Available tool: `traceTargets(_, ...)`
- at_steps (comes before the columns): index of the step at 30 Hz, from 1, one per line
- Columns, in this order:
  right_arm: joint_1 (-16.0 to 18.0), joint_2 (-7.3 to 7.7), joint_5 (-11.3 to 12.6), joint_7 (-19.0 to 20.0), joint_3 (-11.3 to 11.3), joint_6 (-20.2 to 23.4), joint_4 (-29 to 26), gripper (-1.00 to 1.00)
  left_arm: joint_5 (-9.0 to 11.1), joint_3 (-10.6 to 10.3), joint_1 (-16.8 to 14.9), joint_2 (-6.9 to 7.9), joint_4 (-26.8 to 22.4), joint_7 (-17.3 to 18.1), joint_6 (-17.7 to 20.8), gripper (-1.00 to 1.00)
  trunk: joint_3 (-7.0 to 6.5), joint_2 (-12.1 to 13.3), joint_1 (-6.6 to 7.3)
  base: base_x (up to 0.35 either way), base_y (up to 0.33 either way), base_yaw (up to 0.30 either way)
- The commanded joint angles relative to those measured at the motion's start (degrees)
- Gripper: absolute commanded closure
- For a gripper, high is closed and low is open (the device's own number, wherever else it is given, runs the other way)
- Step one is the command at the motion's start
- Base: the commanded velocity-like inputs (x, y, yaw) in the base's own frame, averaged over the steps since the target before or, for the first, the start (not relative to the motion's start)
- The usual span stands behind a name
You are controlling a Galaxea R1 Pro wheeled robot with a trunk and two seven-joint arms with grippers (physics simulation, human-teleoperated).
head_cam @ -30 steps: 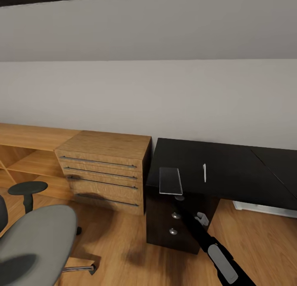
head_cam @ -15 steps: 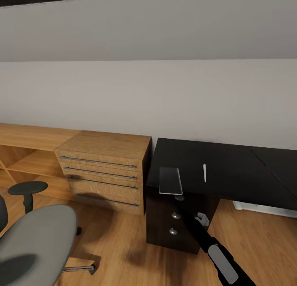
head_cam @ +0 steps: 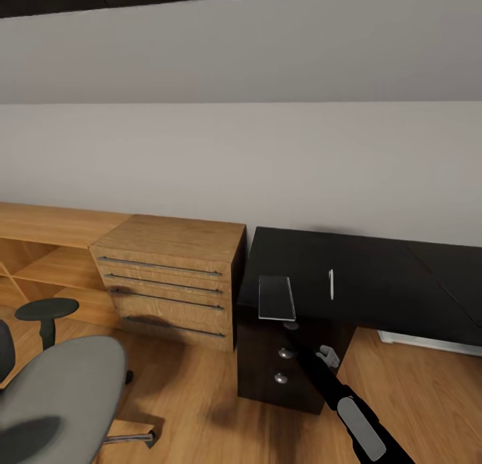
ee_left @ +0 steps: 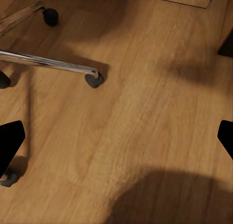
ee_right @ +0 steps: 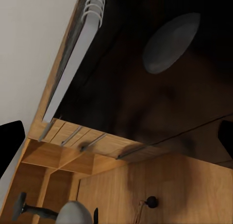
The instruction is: In the bedroom, organize the workspace by keeping the computer under the desk, ensuring the monitor is on the desk, placing the keyboard on the desk next to the monitor, placing the mouse on the desk next to the keyboard, moving the folder from the swivel chair onto the desk next to the mouse, stacking the notebook on top of the folder with the pen on top of the notebook, and positioning the swivel chair next to the desk.
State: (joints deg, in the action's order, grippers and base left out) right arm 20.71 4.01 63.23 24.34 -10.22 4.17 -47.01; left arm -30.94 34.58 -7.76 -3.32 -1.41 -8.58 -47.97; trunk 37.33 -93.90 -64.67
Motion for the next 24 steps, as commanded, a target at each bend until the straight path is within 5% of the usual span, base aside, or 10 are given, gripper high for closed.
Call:
traceTargets(1,0.03,0.04,0.59,0.07,-0.13,0.24,-0.01,-1.00,-0.62,0.13,-0.02,-0.02,0.00,-0.55,-0.10,-1.00,-0.13,0.39,0.23,0.000,0.000,0.000)
traceTargets(20,0.03,-0.06,0.90,0.16,-0.26,2.01,-0.15,-1.00,-0.62,0.13,-0.05,-0.02,-0.01,-0.54,-0.07,-1.00,-3.54,8.01,4.40,0.000,0.000,0.000)
traceTargets(24,0.03,-0.17,0.89,0.23,-0.32,2.32,-0.11,-1.00,-0.62,0.13,-0.04,-0.02,-0.01,-0.54,-0.03,-1.00,-3.54,8.01,4.40,0.000,0.000,0.000)
